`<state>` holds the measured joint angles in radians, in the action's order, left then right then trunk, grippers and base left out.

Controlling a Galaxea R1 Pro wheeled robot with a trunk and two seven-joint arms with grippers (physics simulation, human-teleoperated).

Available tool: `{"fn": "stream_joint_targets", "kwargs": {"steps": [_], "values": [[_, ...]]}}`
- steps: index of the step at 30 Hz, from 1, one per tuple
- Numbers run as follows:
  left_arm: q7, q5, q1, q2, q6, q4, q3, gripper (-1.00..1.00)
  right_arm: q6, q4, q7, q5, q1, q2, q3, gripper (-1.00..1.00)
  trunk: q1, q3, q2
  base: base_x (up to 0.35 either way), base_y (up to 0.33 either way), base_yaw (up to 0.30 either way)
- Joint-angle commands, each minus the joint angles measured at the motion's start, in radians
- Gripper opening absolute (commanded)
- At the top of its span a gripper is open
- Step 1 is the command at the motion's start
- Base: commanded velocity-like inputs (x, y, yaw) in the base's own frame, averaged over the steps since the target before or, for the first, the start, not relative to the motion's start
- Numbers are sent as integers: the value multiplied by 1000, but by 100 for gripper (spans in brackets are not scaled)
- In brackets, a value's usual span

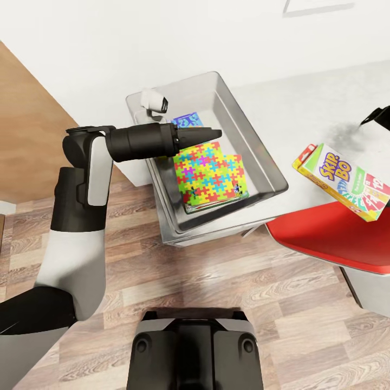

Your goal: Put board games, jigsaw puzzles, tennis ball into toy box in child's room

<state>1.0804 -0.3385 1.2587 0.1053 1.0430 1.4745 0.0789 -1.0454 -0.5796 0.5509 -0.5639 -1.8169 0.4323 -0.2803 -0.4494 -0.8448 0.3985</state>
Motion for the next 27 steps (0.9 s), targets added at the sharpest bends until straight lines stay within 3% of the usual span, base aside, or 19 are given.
{"fn": "stream_joint_targets", "kwargs": {"steps": [1, 7, 13, 20, 25, 27], "values": [[3, 0, 1, 0, 4, 0, -1, 100, -2, -4, 10, -11, -6, 1, -2, 100, -1, -1, 1, 0, 0, 0], [4, -5, 1, -17, 4, 0, -2, 100, -2, -31, 9, -16, -23, 21, -4, 100, -1, -1, 1, 0, 0, 0], [4, -9, 1, -42, 4, 0, -3, 100, -2, -62, 9, -50, -39, 47, -5, 100, -1, -1, 1, 0, 0, 0], [5, -11, 1, -69, 4, 0, -4, 100, -2, -71, 9, -112, -45, 113, 3, 100, -1, -1, 1, 0, 0, 0], [5, -11, 1, -91, 4, 0, -5, 100, -2, -73, -5, -133, -45, 175, 62, 100, -1, -1, 1, 0, 0, 0], [5, -11, 1, -95, 4, 0, -5, 100, -2, -73, -11, -136, -45, 185, 77, 100, -1, -1, 1, 0, 0, 0]]}}
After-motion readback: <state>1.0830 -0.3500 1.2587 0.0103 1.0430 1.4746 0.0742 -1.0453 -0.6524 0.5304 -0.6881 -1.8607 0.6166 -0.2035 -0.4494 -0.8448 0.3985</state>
